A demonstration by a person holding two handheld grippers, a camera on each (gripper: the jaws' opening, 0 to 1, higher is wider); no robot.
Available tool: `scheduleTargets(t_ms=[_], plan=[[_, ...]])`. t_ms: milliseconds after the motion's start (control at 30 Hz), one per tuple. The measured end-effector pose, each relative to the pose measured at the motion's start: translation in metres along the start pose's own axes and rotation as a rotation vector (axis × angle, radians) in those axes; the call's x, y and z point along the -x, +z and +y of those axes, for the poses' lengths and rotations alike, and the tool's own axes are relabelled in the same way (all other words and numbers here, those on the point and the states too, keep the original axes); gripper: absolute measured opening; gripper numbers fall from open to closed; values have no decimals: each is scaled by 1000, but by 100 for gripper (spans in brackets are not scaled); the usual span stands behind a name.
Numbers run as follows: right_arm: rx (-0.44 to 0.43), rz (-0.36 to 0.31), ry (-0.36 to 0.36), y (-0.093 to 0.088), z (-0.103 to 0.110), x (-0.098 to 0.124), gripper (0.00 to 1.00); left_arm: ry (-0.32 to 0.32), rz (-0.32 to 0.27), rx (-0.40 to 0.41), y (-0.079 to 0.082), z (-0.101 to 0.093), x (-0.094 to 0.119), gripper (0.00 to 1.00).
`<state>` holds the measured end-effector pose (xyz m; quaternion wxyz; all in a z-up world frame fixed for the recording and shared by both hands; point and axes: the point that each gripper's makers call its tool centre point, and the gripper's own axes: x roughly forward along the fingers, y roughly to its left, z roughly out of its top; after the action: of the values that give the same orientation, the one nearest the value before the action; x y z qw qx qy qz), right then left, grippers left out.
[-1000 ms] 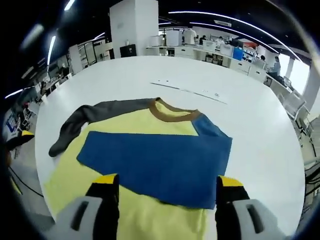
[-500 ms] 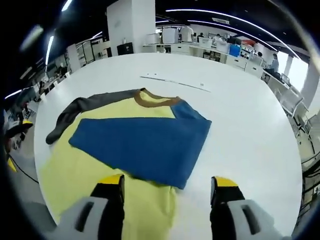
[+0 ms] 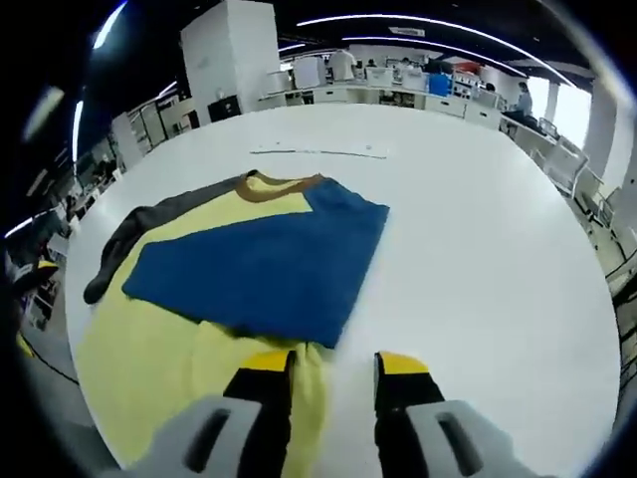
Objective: Fold the garment on the visible template until the final outline fits inside the template.
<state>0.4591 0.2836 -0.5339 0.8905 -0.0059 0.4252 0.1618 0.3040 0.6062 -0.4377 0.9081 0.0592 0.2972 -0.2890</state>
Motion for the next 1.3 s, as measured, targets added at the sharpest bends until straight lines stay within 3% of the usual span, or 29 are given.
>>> scheduleTargets(t_ms=[233, 300, 400, 467, 700, 867, 1300], plan=[[-84, -40, 39, 5, 6, -7, 15, 4, 5, 1, -1, 1, 0, 99], [-92, -49, 50, 7, 8, -8, 5, 4, 1, 5, -1, 1, 0, 99], [-69, -44, 41, 7, 7, -9, 0, 1, -8, 10, 1, 1, 0, 99], [-33, -39, 6, 6, -1, -8, 0, 4, -3, 7, 1, 1, -1, 99], [-19, -23, -7, 5, -6, -6, 0, 3, 9, 5, -3, 1, -2, 99], [46, -5, -30, 3, -10, -4, 0, 5, 10, 5, -3, 2, -2, 99], [57, 27, -45, -2, -31, 4, 0, 11, 23, 6, -5, 8, -3, 98]])
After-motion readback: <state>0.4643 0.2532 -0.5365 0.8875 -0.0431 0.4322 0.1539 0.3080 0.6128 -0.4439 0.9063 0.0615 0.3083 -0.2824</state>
